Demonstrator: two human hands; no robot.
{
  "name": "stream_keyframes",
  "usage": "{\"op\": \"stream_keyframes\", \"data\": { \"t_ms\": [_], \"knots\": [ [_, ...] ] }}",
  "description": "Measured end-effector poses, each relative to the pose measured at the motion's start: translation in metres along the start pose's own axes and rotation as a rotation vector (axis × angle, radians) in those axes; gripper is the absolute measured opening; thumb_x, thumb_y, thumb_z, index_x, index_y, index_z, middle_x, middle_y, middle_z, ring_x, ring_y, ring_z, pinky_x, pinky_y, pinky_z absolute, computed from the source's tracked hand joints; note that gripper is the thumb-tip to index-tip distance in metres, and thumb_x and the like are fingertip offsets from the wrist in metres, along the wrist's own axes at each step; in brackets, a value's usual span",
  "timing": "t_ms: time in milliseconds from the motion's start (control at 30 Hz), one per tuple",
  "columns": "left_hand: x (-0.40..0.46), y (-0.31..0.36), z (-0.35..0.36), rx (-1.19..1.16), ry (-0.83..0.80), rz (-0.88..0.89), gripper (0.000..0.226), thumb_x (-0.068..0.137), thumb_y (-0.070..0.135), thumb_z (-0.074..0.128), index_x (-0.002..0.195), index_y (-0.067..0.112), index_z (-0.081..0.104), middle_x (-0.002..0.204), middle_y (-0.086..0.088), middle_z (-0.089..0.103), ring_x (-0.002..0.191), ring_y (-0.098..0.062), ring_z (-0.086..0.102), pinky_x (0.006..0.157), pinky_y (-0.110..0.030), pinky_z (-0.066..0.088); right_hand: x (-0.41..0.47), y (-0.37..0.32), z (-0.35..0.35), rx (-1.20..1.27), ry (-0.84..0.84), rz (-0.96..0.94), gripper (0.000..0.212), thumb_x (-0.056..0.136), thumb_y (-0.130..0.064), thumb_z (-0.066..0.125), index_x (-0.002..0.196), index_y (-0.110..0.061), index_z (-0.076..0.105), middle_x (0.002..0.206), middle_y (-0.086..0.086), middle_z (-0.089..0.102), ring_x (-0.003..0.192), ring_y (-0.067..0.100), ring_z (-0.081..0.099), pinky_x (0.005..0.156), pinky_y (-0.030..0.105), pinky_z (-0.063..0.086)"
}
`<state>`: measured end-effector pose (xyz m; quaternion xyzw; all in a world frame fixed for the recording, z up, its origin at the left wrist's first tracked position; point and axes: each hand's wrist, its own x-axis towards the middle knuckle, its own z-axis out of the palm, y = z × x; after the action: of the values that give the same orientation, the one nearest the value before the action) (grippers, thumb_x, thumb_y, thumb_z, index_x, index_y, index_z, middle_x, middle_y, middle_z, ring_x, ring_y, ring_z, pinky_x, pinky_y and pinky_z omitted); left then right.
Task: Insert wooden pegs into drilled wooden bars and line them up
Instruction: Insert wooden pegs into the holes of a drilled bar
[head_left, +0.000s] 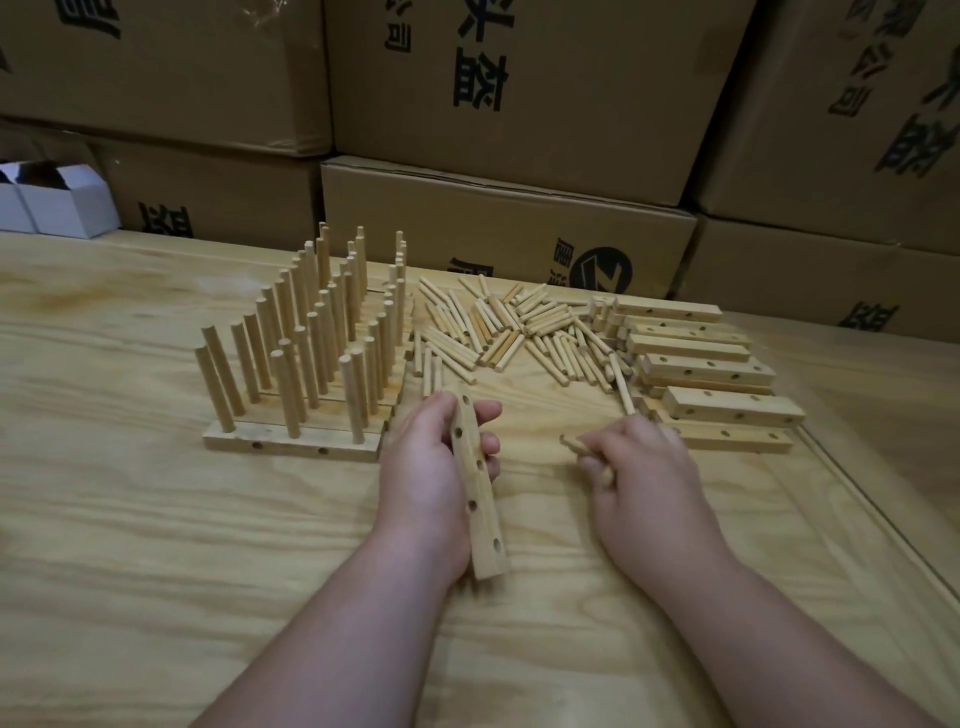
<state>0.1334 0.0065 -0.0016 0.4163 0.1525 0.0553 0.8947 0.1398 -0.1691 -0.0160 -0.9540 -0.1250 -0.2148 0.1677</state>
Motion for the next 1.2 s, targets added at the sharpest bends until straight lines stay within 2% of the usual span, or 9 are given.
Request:
{"op": "stream_keyframes", "data": {
  "t_ms": [67, 167, 300, 500, 733, 867, 933, 1033, 1200],
  "knots": [
    [-0.001, 0.0, 0.001, 0.007, -0.007, 0.011, 0.027, 0.103, 0.027, 0.047, 0.109, 0.009, 0.068, 0.086, -0.005, 0.074, 0.056, -0.013, 0.056, 0.051, -0.027, 0.044, -0.007, 0.0, -0.004, 0.116, 0.104, 0.016, 0.019, 0.092, -0.012, 0.063, 0.106, -0.021, 0.073, 0.096, -0.013, 0.056, 0.099, 0.013, 0.044, 0.087, 0.023, 0.032],
    [-0.001, 0.0, 0.001, -0.009, 0.003, 0.021, 0.026, 0.102, 0.024, 0.047, 0.119, 0.014, 0.065, 0.076, -0.001, 0.07, 0.055, -0.014, 0.058, 0.05, -0.028, 0.045, -0.009, -0.003, -0.012, 0.243, 0.122, -0.044, 0.018, 0.091, -0.012, 0.067, 0.106, -0.02, 0.074, 0.098, -0.012, 0.063, 0.099, 0.012, 0.05, 0.089, 0.007, 0.03],
    [-0.004, 0.0, 0.003, -0.015, -0.045, 0.009, 0.026, 0.102, 0.02, 0.048, 0.122, 0.013, 0.064, 0.07, -0.002, 0.065, 0.056, -0.016, 0.058, 0.052, -0.028, 0.046, -0.004, -0.01, -0.011, 0.455, 0.16, 0.02, 0.015, 0.088, -0.016, 0.072, 0.099, -0.027, 0.074, 0.097, -0.024, 0.066, 0.103, 0.001, 0.058, 0.09, 0.006, 0.038],
    [-0.004, 0.005, 0.004, -0.224, -0.145, -0.238, 0.028, 0.102, 0.021, 0.047, 0.093, 0.001, 0.065, 0.074, -0.01, 0.06, 0.06, -0.02, 0.058, 0.067, -0.036, 0.06, 0.005, -0.011, -0.009, 0.577, 0.272, 0.082, 0.014, 0.088, -0.013, 0.073, 0.095, -0.025, 0.073, 0.098, -0.021, 0.066, 0.099, -0.011, 0.059, 0.083, 0.0, 0.038],
    [-0.006, -0.002, 0.006, -0.114, -0.239, -0.357, 0.031, 0.103, 0.022, 0.048, 0.117, 0.006, 0.07, 0.078, -0.005, 0.063, 0.065, -0.018, 0.065, 0.087, -0.049, 0.06, 0.005, -0.01, -0.008, 0.739, 0.225, 0.133, 0.023, 0.096, -0.016, 0.063, 0.112, -0.03, 0.07, 0.109, -0.026, 0.064, 0.11, -0.011, 0.057, 0.088, 0.005, 0.043],
    [-0.004, 0.0, 0.002, -0.122, -0.269, -0.378, 0.031, 0.101, 0.024, 0.049, 0.118, 0.013, 0.071, 0.079, 0.0, 0.064, 0.072, -0.018, 0.068, 0.098, -0.057, 0.053, 0.006, -0.011, -0.01, 0.881, 0.223, 0.185, 0.019, 0.097, -0.014, 0.063, 0.1, -0.031, 0.071, 0.107, -0.015, 0.067, 0.1, 0.01, 0.067, 0.086, 0.033, 0.058],
    [-0.003, 0.001, 0.002, -0.169, -0.272, -0.388, 0.031, 0.099, 0.024, 0.05, 0.119, 0.013, 0.071, 0.08, -0.001, 0.064, 0.073, -0.019, 0.068, 0.097, -0.058, 0.053, 0.005, -0.013, -0.012, 0.871, 0.214, 0.115, 0.019, 0.092, -0.01, 0.068, 0.094, -0.028, 0.072, 0.103, -0.015, 0.068, 0.097, 0.013, 0.068, 0.087, 0.032, 0.057],
    [-0.002, 0.002, 0.0, -0.28, -0.266, -0.376, 0.03, 0.098, 0.022, 0.051, 0.116, 0.011, 0.072, 0.081, -0.003, 0.063, 0.071, -0.02, 0.067, 0.094, -0.058, 0.054, 0.003, -0.018, -0.013, 0.845, 0.099, -0.015, 0.018, 0.084, -0.007, 0.076, 0.089, -0.025, 0.077, 0.096, -0.018, 0.07, 0.099, 0.006, 0.067, 0.087, 0.014, 0.049],
    [0.001, 0.004, -0.002, -0.327, -0.225, -0.349, 0.032, 0.098, 0.024, 0.049, 0.118, 0.015, 0.072, 0.082, 0.0, 0.064, 0.069, -0.016, 0.066, 0.069, -0.034, 0.055, 0.001, -0.022, -0.011, 0.899, -0.15, -0.072, 0.019, 0.076, -0.019, 0.081, 0.093, -0.028, 0.08, 0.097, -0.01, 0.069, 0.099, 0.008, 0.066, 0.083, 0.015, 0.049]
  ]
}}
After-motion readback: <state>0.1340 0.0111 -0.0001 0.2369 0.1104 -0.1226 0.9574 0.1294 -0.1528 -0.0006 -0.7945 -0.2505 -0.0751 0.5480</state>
